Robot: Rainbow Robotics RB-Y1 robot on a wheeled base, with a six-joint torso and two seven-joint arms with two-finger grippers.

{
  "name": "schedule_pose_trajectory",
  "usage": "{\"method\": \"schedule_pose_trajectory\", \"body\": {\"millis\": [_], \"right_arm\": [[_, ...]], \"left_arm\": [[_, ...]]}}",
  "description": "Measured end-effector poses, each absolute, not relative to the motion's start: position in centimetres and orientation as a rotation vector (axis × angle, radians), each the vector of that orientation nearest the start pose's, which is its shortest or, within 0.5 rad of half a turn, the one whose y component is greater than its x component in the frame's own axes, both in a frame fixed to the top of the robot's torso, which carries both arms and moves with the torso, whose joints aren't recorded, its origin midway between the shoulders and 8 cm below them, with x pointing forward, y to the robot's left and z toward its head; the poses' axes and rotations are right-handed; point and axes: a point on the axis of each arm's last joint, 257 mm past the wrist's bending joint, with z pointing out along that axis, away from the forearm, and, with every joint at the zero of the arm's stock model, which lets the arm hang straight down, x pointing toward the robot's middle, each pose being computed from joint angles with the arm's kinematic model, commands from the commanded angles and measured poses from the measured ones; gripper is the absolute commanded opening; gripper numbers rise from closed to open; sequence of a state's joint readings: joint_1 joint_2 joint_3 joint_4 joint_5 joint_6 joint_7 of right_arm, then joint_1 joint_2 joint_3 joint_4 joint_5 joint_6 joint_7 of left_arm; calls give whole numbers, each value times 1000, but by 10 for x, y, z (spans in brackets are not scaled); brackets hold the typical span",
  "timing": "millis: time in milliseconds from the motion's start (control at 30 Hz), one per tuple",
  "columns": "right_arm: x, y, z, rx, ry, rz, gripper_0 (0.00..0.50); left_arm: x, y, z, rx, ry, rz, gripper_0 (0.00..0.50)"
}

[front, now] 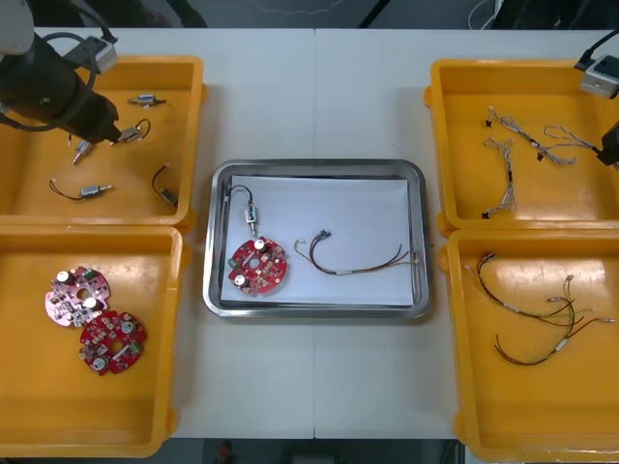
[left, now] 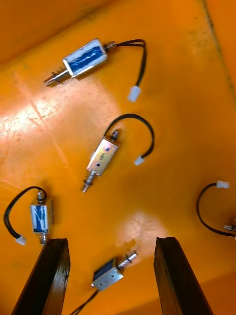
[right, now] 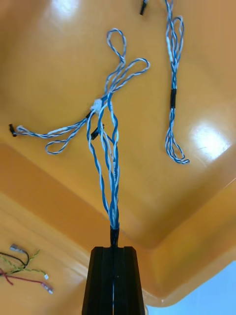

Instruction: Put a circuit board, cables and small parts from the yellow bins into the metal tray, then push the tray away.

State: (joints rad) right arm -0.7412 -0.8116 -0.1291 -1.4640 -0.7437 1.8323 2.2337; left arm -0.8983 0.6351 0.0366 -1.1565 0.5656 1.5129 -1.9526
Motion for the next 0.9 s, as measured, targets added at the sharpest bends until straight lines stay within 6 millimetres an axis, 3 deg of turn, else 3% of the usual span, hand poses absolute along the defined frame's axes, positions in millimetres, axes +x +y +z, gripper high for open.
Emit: {"method": "schedule_pose_trajectory", "body": {"millis": [133, 433, 600, 767, 900], "right_arm": [[497, -385, -97, -1042, 2523, -238, 0], [497, -346, -59, -1163, 2341, -296, 0], [491, -321, -54, -1214, 2288, -216, 0], [488, -306, -40, -1270, 2214, -271, 0], [482, -286, -38, -1347, 2155, -293, 0]], "left_arm": [[610, 364, -136, 474, 2495, 154, 500], [626, 394, -144, 394, 2454, 201, 500], [632, 404, -152, 432, 2433, 233, 500], [632, 409, -159, 526, 2425, 269, 500], [633, 414, -167, 506, 2427, 270, 500]]}}
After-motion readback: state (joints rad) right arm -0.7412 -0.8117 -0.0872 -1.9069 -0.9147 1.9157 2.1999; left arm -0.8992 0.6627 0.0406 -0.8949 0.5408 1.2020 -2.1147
